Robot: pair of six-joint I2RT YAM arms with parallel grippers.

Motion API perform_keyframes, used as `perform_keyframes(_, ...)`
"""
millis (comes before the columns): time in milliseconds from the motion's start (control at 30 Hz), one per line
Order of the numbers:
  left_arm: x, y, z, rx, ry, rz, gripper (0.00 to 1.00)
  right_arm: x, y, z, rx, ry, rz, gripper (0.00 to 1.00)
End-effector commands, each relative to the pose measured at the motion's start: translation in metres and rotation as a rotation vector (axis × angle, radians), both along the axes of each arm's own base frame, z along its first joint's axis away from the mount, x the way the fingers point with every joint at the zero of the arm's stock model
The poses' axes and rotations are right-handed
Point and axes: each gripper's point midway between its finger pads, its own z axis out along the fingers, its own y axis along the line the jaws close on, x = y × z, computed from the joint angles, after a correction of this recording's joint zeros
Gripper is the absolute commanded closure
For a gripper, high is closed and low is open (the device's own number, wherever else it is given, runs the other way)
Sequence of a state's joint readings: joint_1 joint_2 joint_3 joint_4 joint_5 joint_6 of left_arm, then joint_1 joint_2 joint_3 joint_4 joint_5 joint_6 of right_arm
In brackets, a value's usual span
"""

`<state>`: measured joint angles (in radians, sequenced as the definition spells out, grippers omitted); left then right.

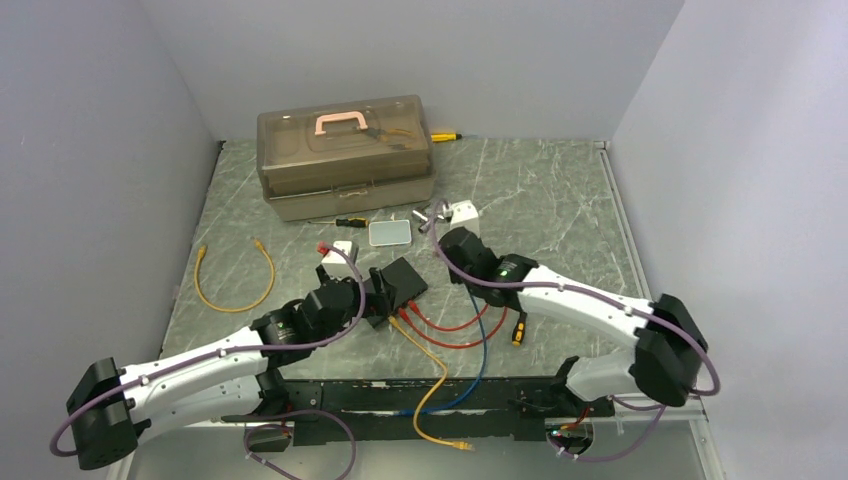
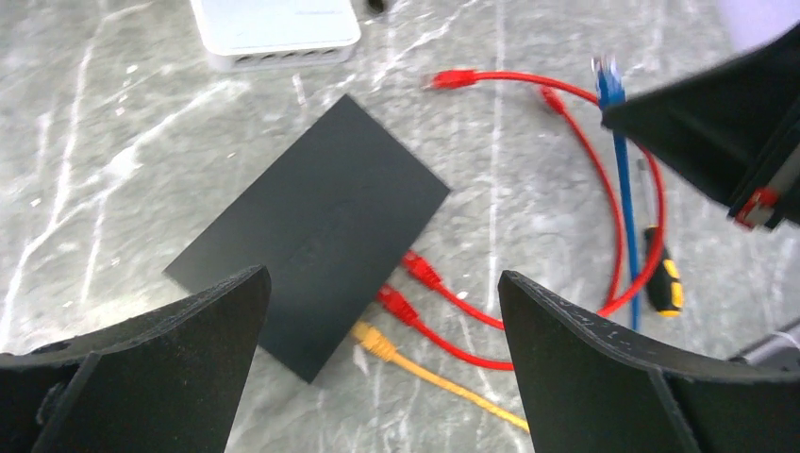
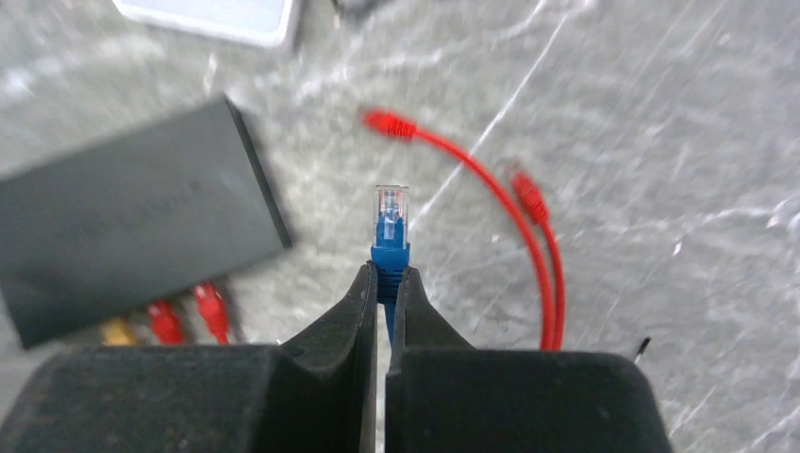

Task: Pull the plug from the switch port
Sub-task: Pick up the connector from the center of the board, then place the connector at the corner of the board.

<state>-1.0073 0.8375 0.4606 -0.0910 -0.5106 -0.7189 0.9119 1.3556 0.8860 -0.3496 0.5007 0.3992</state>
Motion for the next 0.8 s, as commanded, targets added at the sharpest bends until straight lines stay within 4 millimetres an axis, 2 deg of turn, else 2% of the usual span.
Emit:
perform_keyframes(0, 0.000, -0.027, 0.042, -0.140, -0.132, -0.124, 0.01, 0.021, -0.007, 0.076, 0.072, -0.181, -0.052, 1.00)
perform_keyframes(200, -0.011, -0.053, 0.089, -0.295, -0.328, -0.292, 0.01, 0.021, -0.003, 0.146, 0.242, -0.298, -0.042, 1.00)
perform_keyframes(367, -0.018, -0.079, 0.115, -0.344, -0.417, -0.426, 0.01, 0.005, 0.006, 0.193, 0.452, -0.400, 0.058, 1.00)
perform_keyframes(533, -0.025, -0.104, 0.138, -0.401, -0.491, -0.547, 0.01, -0.007, 0.012, 0.211, 0.542, -0.382, 0.097, 1.00)
perform_keyframes(767, -0.023, -0.132, 0.150, -0.480, -0.511, -0.613, 0.01, -0.020, 0.019, 0.226, 0.668, -0.364, 0.132, 1.00)
